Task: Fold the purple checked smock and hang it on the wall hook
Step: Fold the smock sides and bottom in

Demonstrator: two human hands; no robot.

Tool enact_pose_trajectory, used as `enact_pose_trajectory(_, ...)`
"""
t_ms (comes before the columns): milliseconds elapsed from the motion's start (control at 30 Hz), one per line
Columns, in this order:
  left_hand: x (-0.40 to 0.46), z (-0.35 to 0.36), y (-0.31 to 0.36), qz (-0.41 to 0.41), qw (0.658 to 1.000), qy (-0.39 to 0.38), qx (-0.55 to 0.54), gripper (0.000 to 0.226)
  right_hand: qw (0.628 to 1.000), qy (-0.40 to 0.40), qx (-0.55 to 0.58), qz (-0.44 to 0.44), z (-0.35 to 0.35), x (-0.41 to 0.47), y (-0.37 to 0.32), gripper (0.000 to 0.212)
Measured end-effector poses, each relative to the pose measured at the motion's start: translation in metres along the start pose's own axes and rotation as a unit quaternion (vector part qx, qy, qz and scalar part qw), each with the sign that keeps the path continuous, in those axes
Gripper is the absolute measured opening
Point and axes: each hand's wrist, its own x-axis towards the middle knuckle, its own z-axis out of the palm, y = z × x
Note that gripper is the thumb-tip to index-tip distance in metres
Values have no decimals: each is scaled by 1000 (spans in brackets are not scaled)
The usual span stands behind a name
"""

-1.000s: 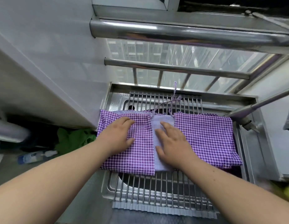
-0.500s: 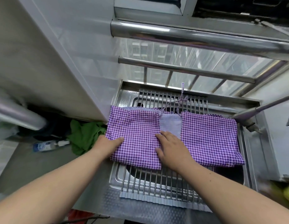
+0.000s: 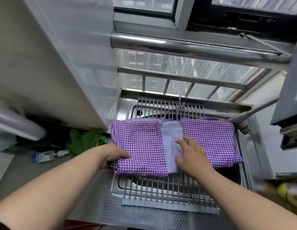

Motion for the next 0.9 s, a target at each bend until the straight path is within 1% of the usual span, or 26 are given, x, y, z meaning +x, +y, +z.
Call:
enact_pose_trajectory(167, -9, 7, 8, 48, 998, 38, 15, 21, 1000, -22, 15, 1, -6, -14, 12, 68)
enact_pose_trajectory(267, -23, -1, 18, 93, 993, 65, 30, 26, 999, -38, -28, -13, -6, -16, 14, 73)
enact_pose_trajectory(367, -40, -17, 29, 136, 982, 102, 81, 28, 997, -49, -62, -16, -7, -18, 8, 79)
enact_pose_trajectory(533, -66, -35, 46, 197, 960, 124, 156, 31, 994, -54, -87, -40, -14, -25, -9, 82)
enact_pose_trajectory(600, -72, -44, 51, 228, 946, 126, 195, 28, 993, -63, -91, -45, -15, -26, -13, 82)
enact_pose_trajectory(633, -75, -49, 53, 244, 937, 130, 216, 27, 993, -66, -89, -47, -15, -27, -17, 82)
enact_pose_trajectory(700, -82, -58, 59, 265, 920, 148, 247, 39, 994, -72, -71, -44, -16, -29, -25, 80)
enact_pose_trajectory(733, -89, -60, 62, 268, 918, 151, 250, 43, 995, -76, -52, -42, -18, -29, -31, 78)
enact_pose_trajectory(833, -111, -64, 74, 267, 909, 160, 277, 40, 995, -88, -12, -40, -19, -30, -48, 75)
enact_pose_trajectory(900, -123, -59, 84, 268, 894, 171, 317, 39, 994, -93, 4, -50, -17, -29, -57, 74)
